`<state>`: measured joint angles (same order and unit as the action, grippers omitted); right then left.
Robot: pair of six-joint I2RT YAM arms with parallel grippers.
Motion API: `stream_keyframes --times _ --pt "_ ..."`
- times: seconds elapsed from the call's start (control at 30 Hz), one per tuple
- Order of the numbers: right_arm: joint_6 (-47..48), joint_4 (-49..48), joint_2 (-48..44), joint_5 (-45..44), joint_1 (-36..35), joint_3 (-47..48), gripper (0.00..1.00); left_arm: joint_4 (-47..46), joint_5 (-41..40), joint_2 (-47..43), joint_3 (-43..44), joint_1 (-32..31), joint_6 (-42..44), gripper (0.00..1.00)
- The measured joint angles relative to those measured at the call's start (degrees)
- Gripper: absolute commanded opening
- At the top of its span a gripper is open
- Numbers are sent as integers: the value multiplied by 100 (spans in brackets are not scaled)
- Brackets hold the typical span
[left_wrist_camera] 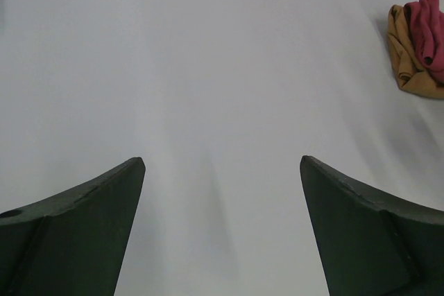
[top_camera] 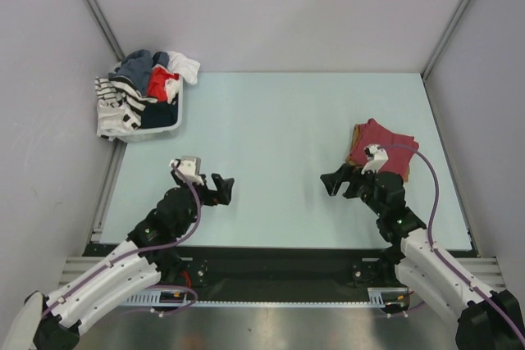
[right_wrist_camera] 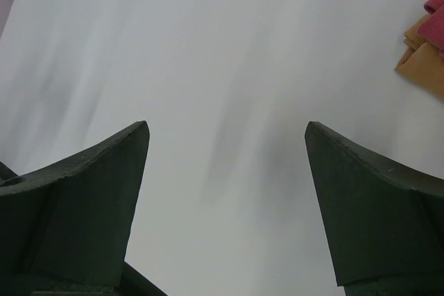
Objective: Fold and stack the tank tops
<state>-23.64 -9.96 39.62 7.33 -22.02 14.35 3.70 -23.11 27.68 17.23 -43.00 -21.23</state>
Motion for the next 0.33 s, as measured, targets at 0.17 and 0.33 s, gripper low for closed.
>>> stream_keyframes --times 0.17,0.33 --pt "11 0 83 -2 0 0 98 -118 -7 -197 -105 0 50 100" --pt "11 2 94 -96 0 0 100 -170 -7 -114 -107 2 79 100"
